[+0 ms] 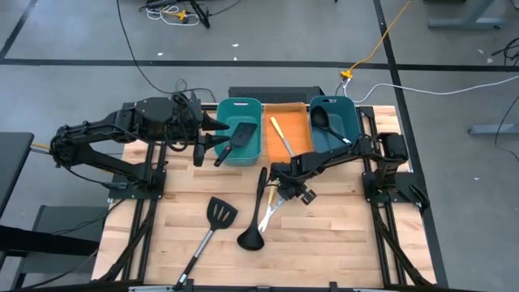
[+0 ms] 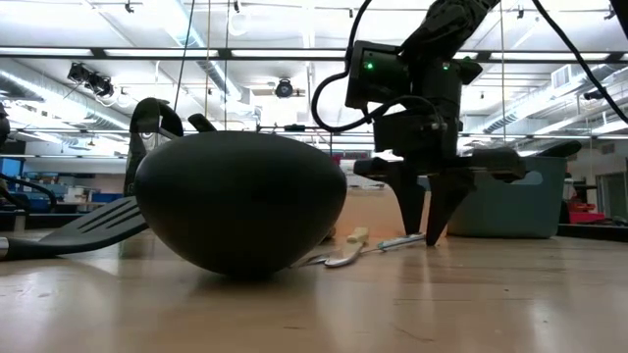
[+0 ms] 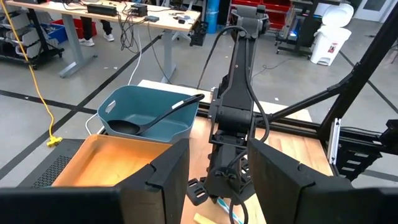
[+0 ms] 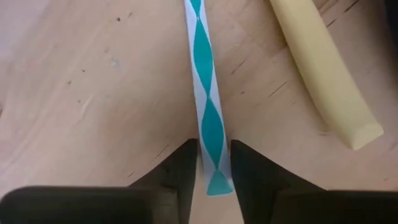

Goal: Pick & Place Kitchen Items
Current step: Put the blue table knife into the orange bin

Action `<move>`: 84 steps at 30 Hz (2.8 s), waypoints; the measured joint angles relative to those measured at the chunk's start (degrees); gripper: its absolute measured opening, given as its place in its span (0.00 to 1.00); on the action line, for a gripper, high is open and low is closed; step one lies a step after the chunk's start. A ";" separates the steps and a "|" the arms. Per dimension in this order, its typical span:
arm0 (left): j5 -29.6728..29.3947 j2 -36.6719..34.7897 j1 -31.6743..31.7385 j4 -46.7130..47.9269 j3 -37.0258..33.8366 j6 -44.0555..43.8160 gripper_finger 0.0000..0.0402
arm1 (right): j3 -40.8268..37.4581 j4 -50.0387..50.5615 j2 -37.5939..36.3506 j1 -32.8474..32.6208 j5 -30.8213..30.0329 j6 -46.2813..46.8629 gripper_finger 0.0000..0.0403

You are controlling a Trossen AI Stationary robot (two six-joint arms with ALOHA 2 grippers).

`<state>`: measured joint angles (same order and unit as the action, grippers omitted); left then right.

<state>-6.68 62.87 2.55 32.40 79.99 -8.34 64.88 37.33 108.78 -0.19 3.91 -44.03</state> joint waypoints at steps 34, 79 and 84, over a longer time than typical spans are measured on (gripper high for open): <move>0.20 -0.02 0.00 -0.26 0.00 0.02 0.41 | 5.86 8.11 -1.21 0.03 0.46 3.02 0.15; 0.26 -0.02 -0.02 -0.24 0.00 -0.04 0.41 | 6.01 20.71 -9.39 0.01 1.50 6.05 0.16; 0.26 -0.02 -0.02 -0.26 0.00 -0.04 0.41 | 6.01 21.24 -9.67 0.02 1.03 6.57 0.16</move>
<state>-6.42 62.85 2.52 32.15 79.99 -8.37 70.89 58.57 99.11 -0.17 4.94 -37.46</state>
